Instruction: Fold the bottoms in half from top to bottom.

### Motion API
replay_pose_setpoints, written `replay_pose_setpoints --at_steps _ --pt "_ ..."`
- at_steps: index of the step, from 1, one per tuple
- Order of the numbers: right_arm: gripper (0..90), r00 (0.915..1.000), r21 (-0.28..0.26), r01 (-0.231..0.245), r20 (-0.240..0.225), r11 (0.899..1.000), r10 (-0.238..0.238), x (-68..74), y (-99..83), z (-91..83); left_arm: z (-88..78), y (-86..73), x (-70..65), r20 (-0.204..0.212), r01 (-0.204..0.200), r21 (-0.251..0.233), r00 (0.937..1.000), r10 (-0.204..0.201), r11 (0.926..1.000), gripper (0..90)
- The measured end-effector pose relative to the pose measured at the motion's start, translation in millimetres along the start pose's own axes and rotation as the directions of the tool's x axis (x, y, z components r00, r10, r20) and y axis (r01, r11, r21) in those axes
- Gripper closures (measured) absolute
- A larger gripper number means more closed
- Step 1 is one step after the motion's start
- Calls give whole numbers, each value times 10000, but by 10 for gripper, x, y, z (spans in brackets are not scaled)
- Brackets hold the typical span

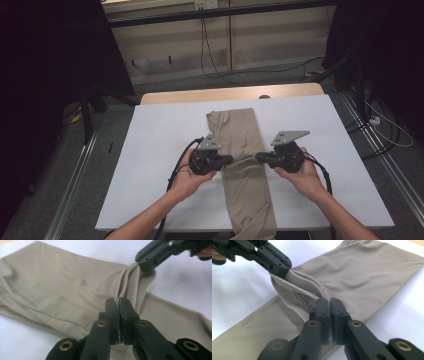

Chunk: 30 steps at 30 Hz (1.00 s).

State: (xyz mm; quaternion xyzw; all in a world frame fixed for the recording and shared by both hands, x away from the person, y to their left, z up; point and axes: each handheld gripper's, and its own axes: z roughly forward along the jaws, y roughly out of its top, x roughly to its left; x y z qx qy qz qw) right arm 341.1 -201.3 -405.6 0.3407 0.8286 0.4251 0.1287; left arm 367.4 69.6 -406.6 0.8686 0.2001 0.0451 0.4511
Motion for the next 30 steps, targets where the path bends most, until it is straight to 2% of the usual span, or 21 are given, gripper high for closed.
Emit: replay_pose_setpoints --at_steps 3,5,7,9,12,15,18,20,23,25,27,28,29,30 --pt "860 9995 41 27 -325 10000 -25 185 -111 -105 -102 -117 -213 336 -261 222 9991 254 9994 870" --pt "860 9986 230 295 -440 9993 -284 335 -206 -150 -140 -206 -325 474 -433 322 9980 417 9985 869" --pt "860 9975 439 459 -557 9980 -434 456 -295 -178 -150 -292 -403 743 -291 422 9969 259 9987 870" --pt "860 9966 638 604 -602 9961 -566 542 -374 -212 -127 -340 -494 970 -388 519 9947 337 9979 870" --pt "860 9971 835 555 -559 9950 -509 606 -465 -249 -87 -366 -588 1179 -505 824 9922 406 9953 872" --pt "859 9973 1193 589 -508 9911 -531 656 -538 -254 -46 -418 -684 1427 -910 1172 9870 739 9889 871" --pt "858 9970 1357 648 -512 9886 -583 734 -575 -283 -86 -451 -746 1529 -886 1264 9858 689 9880 871" --pt "858 9965 1323 634 -626 9892 -555 798 -606 -326 -136 -474 -807 1628 -897 1129 9841 706 9895 872" --pt "850 9948 1298 705 -819 9890 -601 884 -664 -365 -150 -530 -896 1588 -1091 1279 9834 882 9858 867" --pt "826 9948 1312 716 -811 9888 -613 918 -706 -360 -128 -557 -895 1786 -988 1338 9811 741 9861 834" --pt "804 9937 1332 712 -951 9885 -587 914 -716 -359 -129 -569 -906 1868 -1151 1335 9784 890 9843 808" --pt "774 9936 1340 656 -1004 9888 -523 911 -716 -358 -141 -569 -903 1999 -1092 1536 9767 774 9821 796" --pt "708 9921 1394 526 -1202 9888 -359 900 -713 -353 -136 -575 -905 2025 -954 1399 9771 658 9856 774" --pt "662 9917 1403 462 -1252 9890 -286 892 -710 -352 -156 -564 -885 2146 -925 1527 9749 584 9839 750"
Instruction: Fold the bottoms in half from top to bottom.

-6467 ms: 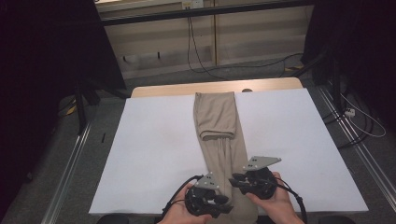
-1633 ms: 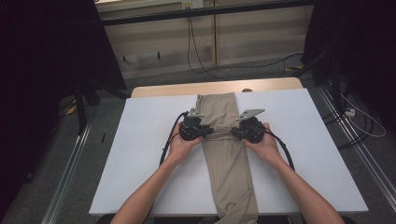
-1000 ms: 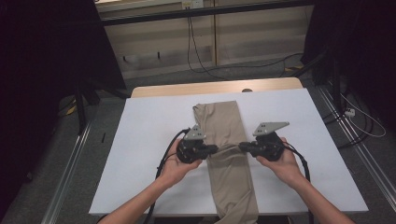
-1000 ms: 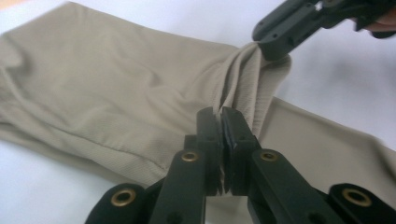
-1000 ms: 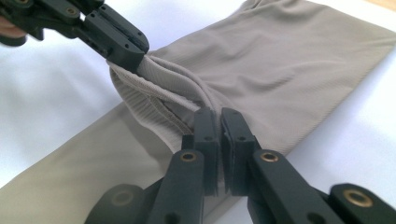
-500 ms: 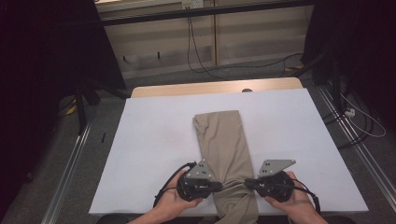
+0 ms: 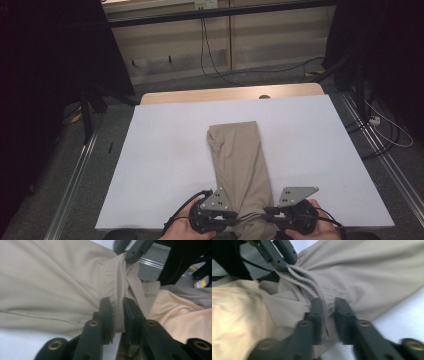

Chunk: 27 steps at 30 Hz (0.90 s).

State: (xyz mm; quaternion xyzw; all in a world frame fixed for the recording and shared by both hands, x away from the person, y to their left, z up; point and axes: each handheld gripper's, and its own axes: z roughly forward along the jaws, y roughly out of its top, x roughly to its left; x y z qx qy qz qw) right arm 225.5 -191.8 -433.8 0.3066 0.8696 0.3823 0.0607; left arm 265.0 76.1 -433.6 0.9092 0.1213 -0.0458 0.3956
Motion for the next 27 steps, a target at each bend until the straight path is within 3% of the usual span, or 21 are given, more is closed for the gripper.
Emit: replay_pose_setpoints --at_steps 2,5,9,13,16,18,19,20,21,23,25,27 --pt "579 9994 -123 -236 255 9996 240 -28 24 -16 -30 21 -1 -114 222 -114 9997 -223 9997 670" --pt "489 9968 -809 -730 277 9940 755 -151 86 -74 -89 73 61 -554 308 -489 9979 -335 9983 554" --pt "390 9930 -1059 -1048 430 9888 1099 -323 134 -72 -132 115 239 -1330 629 -895 9883 -746 9940 393" --pt "339 9907 -1032 -1204 518 9873 1262 -501 210 -17 -184 145 506 -2252 951 -1245 9667 -1215 9876 291" --pt "330 9897 -978 -1119 782 9889 1197 -652 316 33 -218 160 797 -2883 1380 -1665 9401 -1820 9763 210" --pt "330 9885 -1061 -1039 991 9889 1145 -780 419 67 -243 172 998 -3153 1731 -1678 9233 -2192 9705 186" --pt "336 9887 -1126 -969 1033 9889 1087 -851 478 84 -259 180 1082 -3368 1716 -1697 9153 -2207 9704 179" --pt "351 9883 -1210 -930 1093 9883 1064 -926 542 100 -281 192 1188 -3429 1607 -1823 9142 -2159 9700 213" --pt "356 9877 -1275 -949 1117 9873 1094 -1024 626 126 -294 208 1255 -3507 1679 -1838 9092 -2242 9685 245" --pt "373 9880 -1363 -958 1080 9860 1109 -1164 744 172 -336 251 1442 -3828 1871 -2177 8865 -2601 9579 182" --pt "395 9828 -1625 -1161 1236 9799 1369 -1325 854 235 -346 298 1620 -3752 1977 -2462 8832 -2813 9489 176" --pt "398 9776 -1932 -1396 1294 9712 1662 -1514 965 320 -343 343 1801 -3812 2145 -2421 8758 -2961 9462 175"
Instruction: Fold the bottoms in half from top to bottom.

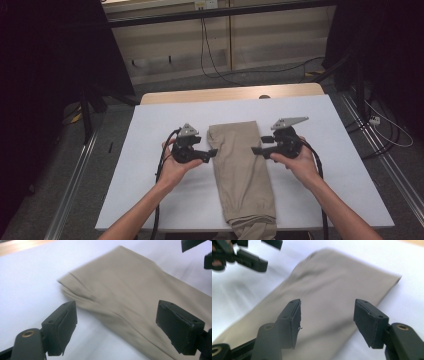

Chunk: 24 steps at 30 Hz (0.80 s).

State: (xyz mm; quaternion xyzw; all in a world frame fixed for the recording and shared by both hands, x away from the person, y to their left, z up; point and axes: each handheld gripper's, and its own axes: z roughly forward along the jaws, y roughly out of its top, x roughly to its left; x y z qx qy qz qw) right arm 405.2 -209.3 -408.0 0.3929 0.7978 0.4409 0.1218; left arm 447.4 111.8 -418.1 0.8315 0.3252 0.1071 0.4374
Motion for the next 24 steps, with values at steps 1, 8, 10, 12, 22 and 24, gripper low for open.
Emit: replay_pose_setpoints --at_steps 1,8,10,12,22,24 --pt "407 9996 -1 -83 261 10000 83 -48 40 42 39 38 70 32 206 41 9998 -206 9998 183" --pt "442 9916 98 -344 1248 9994 329 -449 401 407 365 182 424 -576 739 -233 9955 -751 9970 185" --pt "468 9910 63 -375 1290 9993 364 -543 458 508 449 208 510 -460 1065 -253 9931 -1076 9940 201" --pt "509 9892 -37 -332 1430 9994 334 -653 482 623 536 214 569 -338 1144 -129 9928 -1148 9933 233" --pt "453 9884 1299 -308 1516 9910 109 -837 369 1072 806 282 672 -530 1037 715 9936 -1001 9920 211" --pt "443 9883 1296 -318 1520 9911 118 -850 338 1096 830 271 737 -418 1232 758 9919 -1203 9895 249"
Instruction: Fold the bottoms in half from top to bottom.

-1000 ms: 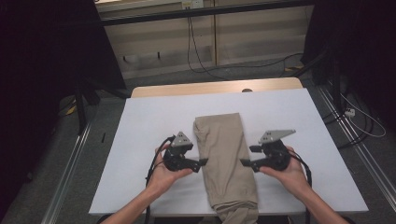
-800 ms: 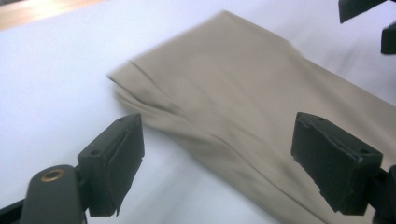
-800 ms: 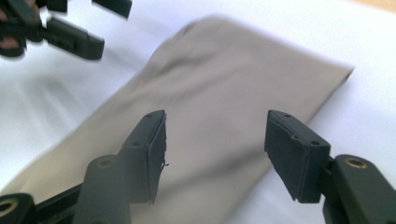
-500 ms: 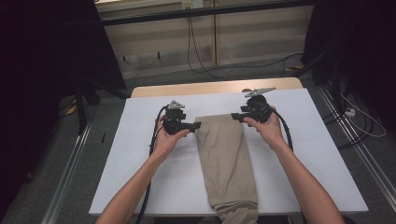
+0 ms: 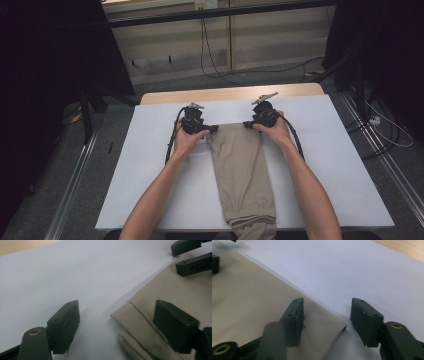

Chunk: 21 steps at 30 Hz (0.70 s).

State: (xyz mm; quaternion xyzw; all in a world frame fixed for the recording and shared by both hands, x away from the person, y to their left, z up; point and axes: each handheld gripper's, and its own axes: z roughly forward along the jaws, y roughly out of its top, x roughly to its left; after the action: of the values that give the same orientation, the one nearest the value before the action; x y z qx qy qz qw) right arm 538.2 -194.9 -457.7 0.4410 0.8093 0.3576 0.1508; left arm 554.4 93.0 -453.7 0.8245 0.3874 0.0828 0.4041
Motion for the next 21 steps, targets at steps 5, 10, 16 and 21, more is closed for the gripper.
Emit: replay_pose_setpoints --at_steps 5,10,16,21 --pt "496 9999 119 135 -106 9998 -134 7 -11 -14 51 -24 2 95 6 -48 10000 -5 10000 312" --pt "617 9974 301 285 -676 9991 -264 -3 -26 -55 85 -17 -100 -57 -578 118 9983 578 9983 375" --pt "735 9920 698 433 -1213 9966 -346 37 -27 -103 26 -105 -216 112 -893 142 9960 891 9959 464" --pt "845 9918 753 343 -1250 9966 -246 74 -38 -141 -36 -119 -208 1146 -554 564 9922 487 9969 769"
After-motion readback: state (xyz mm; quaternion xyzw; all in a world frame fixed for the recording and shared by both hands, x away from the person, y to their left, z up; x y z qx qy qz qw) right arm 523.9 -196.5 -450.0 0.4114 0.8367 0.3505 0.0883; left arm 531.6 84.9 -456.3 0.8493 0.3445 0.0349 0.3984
